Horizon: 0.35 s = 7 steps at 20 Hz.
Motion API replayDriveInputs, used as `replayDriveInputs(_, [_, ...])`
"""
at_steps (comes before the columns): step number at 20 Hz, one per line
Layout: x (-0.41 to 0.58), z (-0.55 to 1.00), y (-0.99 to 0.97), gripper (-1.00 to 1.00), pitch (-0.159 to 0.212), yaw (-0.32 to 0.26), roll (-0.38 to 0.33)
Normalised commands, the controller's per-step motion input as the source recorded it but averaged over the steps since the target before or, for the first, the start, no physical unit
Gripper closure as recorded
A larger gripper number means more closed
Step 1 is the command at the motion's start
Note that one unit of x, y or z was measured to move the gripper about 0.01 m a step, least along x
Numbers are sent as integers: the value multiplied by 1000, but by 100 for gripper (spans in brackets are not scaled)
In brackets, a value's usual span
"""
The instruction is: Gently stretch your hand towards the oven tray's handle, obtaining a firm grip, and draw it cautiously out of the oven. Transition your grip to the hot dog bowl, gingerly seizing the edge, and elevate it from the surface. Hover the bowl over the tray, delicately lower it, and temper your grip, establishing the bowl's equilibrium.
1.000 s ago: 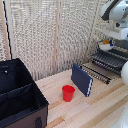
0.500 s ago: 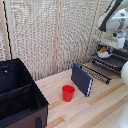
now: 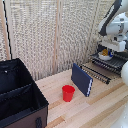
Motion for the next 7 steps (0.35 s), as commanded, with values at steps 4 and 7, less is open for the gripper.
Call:
replayDriveInputs(4, [209, 521, 116, -100, 110, -25, -39])
replayDriveInputs(7, [224, 671, 197, -100, 148, -26, -29])
